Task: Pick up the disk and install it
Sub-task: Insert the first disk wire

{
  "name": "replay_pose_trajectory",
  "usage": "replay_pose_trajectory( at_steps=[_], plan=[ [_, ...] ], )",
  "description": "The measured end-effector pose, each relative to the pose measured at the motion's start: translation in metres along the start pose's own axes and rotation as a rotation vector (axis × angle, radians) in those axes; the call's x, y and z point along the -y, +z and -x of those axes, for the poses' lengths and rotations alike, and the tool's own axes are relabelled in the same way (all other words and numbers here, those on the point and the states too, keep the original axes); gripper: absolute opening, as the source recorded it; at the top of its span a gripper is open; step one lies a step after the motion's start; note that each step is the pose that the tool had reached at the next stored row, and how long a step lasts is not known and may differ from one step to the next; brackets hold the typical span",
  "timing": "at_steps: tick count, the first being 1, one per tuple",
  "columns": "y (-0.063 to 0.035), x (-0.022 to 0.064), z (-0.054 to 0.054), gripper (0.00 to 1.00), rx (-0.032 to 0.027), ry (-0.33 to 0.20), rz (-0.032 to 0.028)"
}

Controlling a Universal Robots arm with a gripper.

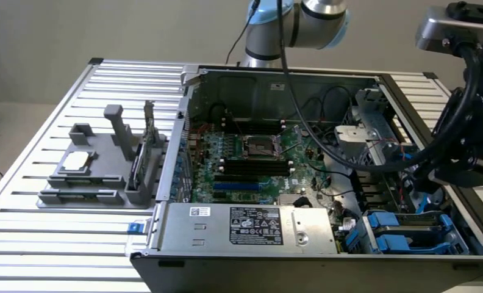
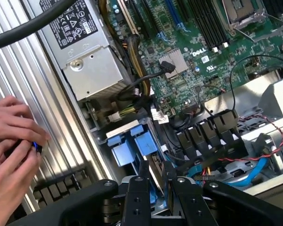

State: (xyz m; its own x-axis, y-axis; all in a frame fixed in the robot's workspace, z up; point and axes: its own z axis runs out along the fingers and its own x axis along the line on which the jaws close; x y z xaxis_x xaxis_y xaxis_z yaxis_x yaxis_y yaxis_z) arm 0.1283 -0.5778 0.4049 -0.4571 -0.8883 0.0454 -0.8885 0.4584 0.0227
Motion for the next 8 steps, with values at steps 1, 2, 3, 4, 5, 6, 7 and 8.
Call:
replay_pose_trajectory(
  at_steps=[1,2,3,4,5,6,7,8],
  plan=[
    [0.0,0.0,0.0,0.25,0.0005,0.016,0.0006],
    [0.0001,0.0,0.0,0.25,0.001,0.031,0.0012],
    [0.0001,0.0,0.0,0.25,0.0014,0.047,0.0017],
    [0.0001,0.0,0.0,0.25,0.0018,0.062,0.0023],
    [0.0001,0.0,0.0,0.25,0.0022,0.078,0.0027],
    [0.0001,0.0,0.0,0.25,0.0027,0.094,0.0033],
    [0.0001,0.0,0.0,0.25,0.0031,0.109,0.0038],
    [0.0001,0.0,0.0,0.25,0.0036,0.124,0.0043]
  ],
)
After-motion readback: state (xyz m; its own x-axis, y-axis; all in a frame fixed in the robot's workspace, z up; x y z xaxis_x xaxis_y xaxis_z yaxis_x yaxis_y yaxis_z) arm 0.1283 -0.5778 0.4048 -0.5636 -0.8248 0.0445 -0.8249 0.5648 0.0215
